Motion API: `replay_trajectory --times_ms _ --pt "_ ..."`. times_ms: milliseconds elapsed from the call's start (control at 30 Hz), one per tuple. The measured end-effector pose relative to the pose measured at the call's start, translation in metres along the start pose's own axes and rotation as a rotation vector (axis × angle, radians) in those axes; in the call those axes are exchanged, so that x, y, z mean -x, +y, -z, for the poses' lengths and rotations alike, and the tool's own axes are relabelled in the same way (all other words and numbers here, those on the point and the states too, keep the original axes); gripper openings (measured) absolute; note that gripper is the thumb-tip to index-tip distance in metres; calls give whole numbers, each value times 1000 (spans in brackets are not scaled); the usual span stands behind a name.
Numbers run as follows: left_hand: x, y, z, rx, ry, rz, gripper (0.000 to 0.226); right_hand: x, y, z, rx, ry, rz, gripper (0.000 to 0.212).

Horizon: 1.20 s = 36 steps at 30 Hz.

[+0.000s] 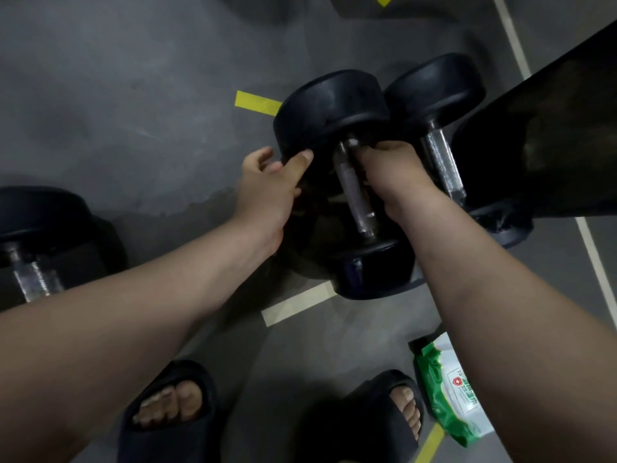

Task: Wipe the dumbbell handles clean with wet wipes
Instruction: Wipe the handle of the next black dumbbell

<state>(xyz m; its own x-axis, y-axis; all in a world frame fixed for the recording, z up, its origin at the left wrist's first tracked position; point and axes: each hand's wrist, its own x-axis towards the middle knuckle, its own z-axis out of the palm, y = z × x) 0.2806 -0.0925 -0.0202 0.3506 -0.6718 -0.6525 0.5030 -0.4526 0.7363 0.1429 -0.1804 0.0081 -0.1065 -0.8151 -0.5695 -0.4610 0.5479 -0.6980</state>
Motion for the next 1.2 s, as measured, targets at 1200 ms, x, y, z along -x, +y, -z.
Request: replay_trajectory --times_ms 1200 --pt "46 -12 26 -467 -400 158 9 29 -22 17 374 -30 119 38"
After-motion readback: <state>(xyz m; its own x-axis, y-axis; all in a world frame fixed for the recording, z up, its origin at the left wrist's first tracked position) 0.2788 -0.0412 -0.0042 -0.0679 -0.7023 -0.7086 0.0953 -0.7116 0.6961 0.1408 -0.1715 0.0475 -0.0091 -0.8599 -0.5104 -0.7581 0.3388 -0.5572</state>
